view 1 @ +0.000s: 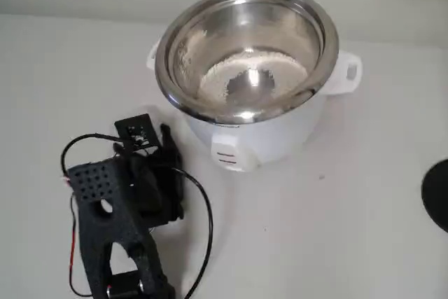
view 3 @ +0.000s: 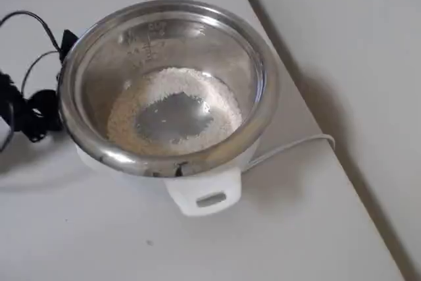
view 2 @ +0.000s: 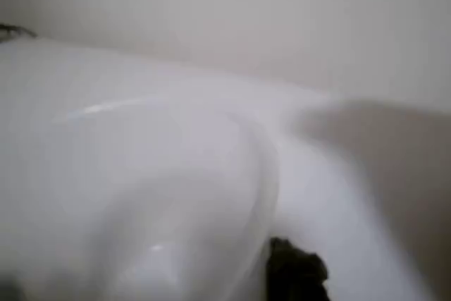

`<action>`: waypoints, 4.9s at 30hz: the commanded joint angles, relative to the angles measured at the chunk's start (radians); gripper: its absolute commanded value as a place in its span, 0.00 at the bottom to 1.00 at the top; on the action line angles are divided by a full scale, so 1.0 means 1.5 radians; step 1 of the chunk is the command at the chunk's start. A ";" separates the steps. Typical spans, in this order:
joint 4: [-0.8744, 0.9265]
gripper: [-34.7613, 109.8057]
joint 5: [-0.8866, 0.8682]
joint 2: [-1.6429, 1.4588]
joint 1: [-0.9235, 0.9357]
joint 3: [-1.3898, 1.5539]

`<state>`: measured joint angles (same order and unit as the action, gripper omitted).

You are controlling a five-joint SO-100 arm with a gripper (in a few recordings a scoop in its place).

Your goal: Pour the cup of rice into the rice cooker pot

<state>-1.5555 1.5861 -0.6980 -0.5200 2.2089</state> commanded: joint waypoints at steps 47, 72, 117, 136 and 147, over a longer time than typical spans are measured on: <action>0.132 0.75 -0.087 -0.296 0.025 0.097; 0.786 0.75 -0.272 -1.155 0.045 0.346; 1.904 0.75 -0.977 -1.727 0.416 0.170; 1.933 0.24 -0.993 -1.727 0.411 0.244; 1.813 0.24 -0.990 -1.727 0.406 0.421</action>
<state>1.2410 0.0936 -3.2919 0.0936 2.7903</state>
